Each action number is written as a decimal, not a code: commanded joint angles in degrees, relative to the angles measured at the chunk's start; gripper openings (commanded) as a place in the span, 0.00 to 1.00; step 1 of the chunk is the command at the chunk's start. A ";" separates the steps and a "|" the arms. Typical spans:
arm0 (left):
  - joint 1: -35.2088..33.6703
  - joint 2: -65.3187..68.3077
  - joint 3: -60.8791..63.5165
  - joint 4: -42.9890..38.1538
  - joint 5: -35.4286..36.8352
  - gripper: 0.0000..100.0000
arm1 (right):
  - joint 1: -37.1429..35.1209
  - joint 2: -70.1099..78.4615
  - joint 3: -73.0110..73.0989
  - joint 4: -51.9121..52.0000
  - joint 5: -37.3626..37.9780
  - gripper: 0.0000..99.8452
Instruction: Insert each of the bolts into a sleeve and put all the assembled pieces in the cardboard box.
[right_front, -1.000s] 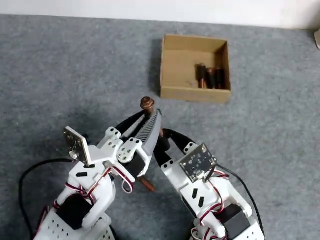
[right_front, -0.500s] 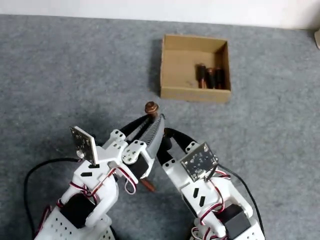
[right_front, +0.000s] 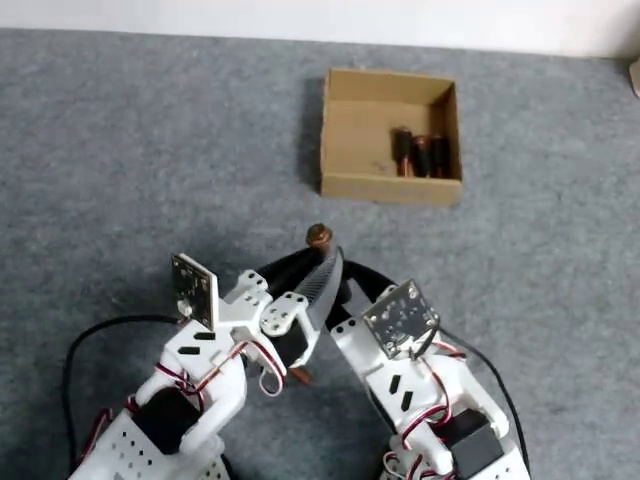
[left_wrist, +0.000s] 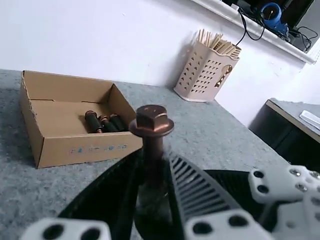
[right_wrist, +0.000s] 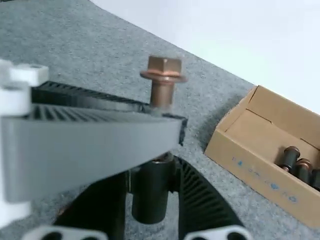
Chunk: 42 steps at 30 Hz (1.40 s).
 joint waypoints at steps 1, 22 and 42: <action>1.45 -0.13 -0.40 -1.49 0.09 0.10 | 1.45 -0.48 -3.21 0.57 -0.53 0.01; 3.21 -0.13 -0.40 -1.41 -0.09 0.14 | 1.63 -0.48 -3.47 1.36 -0.53 0.01; 4.26 0.04 5.58 -5.10 -0.35 0.14 | 1.63 -0.48 -7.96 4.70 -0.35 0.01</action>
